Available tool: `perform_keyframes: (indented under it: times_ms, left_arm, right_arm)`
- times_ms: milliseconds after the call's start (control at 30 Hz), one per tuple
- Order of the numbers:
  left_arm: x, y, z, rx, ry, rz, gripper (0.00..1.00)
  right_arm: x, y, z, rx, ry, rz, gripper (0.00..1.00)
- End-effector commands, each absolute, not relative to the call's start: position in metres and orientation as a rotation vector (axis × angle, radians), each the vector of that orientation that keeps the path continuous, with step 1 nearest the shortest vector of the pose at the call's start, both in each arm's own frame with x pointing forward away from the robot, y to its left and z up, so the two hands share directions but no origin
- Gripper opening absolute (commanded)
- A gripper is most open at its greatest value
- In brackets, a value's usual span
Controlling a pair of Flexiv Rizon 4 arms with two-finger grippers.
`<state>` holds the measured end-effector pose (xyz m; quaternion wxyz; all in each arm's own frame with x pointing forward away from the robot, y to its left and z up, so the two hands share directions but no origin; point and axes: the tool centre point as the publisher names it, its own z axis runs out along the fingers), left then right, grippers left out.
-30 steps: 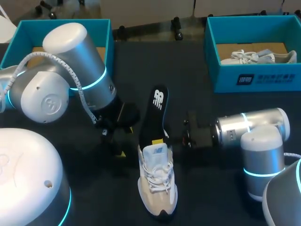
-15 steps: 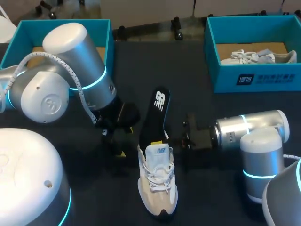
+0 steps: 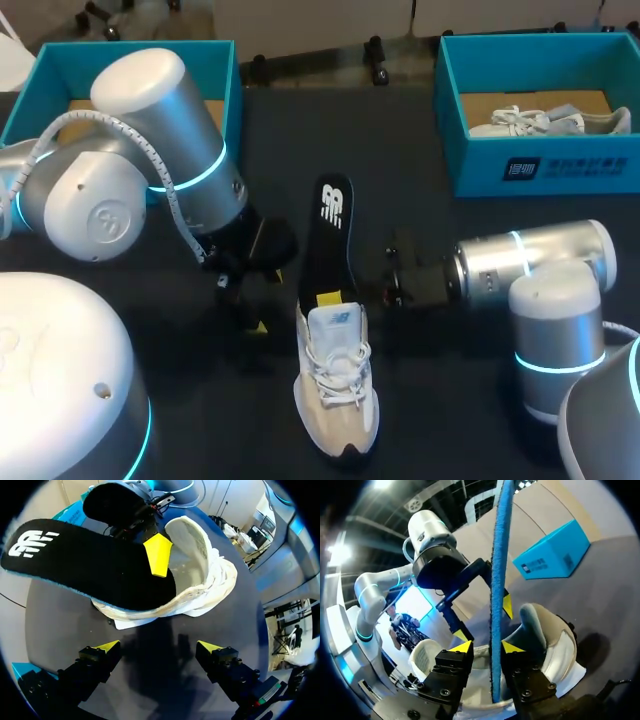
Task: Take the shoe out of the shoebox, open the shoe tongue, remove and reinsert the insole, then place the shoe into the shoebox
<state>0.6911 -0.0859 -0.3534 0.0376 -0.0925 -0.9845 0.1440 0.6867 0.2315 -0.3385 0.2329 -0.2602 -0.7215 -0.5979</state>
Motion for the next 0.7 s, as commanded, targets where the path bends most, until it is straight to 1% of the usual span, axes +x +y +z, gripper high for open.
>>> perform_keyframes:
  times_ms: [33,67,233,367,533,633,700]
  left_arm:
    - [0.690,-0.086,-0.352,-0.284,-3.024,0.437,1.00]
    - [0.690,-0.086,-0.352,-0.284,-3.024,0.437,1.00]
    - [0.690,-0.086,-0.352,-0.284,-3.024,0.437,1.00]
    - [0.690,-0.086,-0.352,-0.284,-3.024,0.437,1.00]
    - [0.690,-0.086,-0.352,-0.284,-3.024,0.437,1.00]
    - [0.690,-0.086,-0.352,-0.284,-3.024,0.437,1.00]
    - [0.690,-0.086,-0.352,-0.284,-3.024,0.437,1.00]
  right_arm:
    - [0.692,0.235,-0.337,-0.712,-1.989,-1.636,0.37]
    - [0.693,0.235,-0.337,-0.707,-1.990,-1.644,0.39]
    - [0.697,0.233,-0.332,-0.714,-1.984,-1.689,0.40]
    - [0.703,0.232,-0.331,-0.726,-1.942,-1.750,0.35]
    - [0.708,0.232,-0.329,-0.736,-1.929,-1.770,0.36]
    - [0.710,0.232,-0.328,-0.743,-1.922,-1.774,0.31]
    - [0.711,0.232,-0.327,-0.751,-1.912,-1.780,0.25]
